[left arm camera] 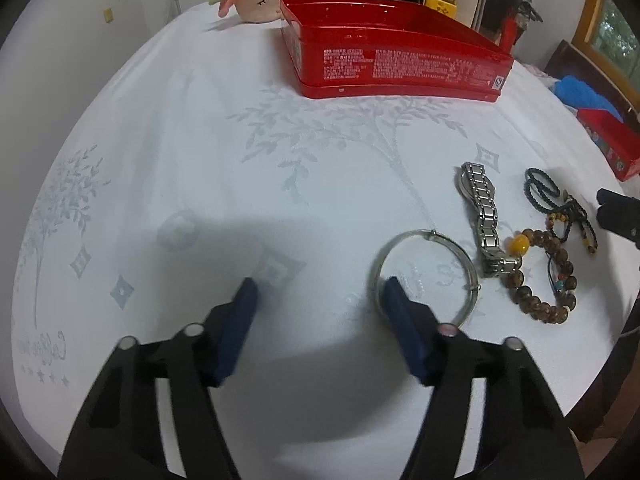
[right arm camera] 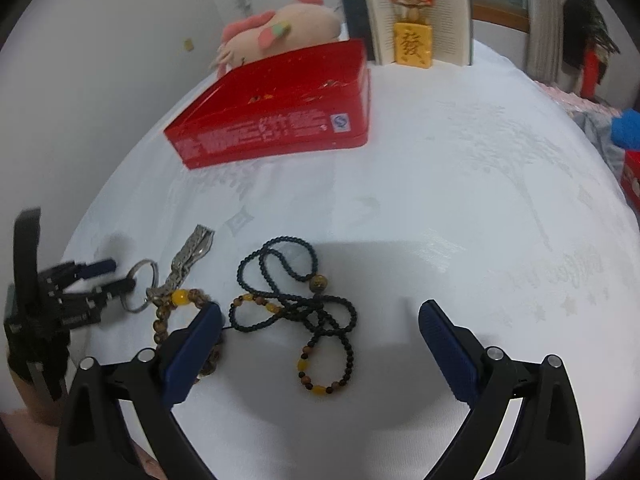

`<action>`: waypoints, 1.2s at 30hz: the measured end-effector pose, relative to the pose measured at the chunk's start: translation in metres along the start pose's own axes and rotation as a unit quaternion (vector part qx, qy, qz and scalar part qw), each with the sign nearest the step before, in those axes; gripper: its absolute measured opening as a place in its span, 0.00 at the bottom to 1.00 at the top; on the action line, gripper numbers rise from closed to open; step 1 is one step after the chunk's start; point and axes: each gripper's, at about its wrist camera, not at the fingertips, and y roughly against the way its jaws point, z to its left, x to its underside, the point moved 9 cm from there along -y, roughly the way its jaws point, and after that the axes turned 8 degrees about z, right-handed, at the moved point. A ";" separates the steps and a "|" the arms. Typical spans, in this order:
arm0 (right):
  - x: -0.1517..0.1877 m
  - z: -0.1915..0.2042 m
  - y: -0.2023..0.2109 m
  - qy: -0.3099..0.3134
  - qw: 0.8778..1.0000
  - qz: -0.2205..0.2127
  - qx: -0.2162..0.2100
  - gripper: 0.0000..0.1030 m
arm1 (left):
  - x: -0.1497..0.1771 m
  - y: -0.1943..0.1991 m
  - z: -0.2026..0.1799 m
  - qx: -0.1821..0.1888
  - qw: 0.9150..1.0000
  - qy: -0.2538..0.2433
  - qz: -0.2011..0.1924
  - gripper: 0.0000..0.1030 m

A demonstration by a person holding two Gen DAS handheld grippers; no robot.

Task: Organize jewelry
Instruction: 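Grasp the silver bangle with the left tool while the right tool grasps the black bead necklace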

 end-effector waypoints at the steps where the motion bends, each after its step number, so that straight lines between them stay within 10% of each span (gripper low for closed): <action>1: -0.001 0.000 -0.004 0.003 1.000 0.006 0.005 0.96 | 0.000 0.000 0.001 0.000 1.000 -0.002 -0.001 0.56; 10: 0.005 0.008 -0.028 0.069 0.995 0.058 0.040 0.97 | -0.007 0.002 0.012 -0.003 1.000 0.006 -0.010 0.20; 19: 0.001 0.021 -0.039 0.117 0.989 0.061 0.063 0.94 | -0.013 0.000 0.015 0.002 1.000 0.017 -0.016 0.12; 30: -0.004 0.028 -0.031 0.125 0.990 0.049 0.038 0.27 | -0.025 -0.004 0.010 0.007 1.000 0.020 -0.018 0.06; 36: -0.009 0.016 -0.026 0.086 0.995 0.048 0.000 0.18 | -0.027 -0.004 0.005 0.022 0.999 0.021 -0.020 0.02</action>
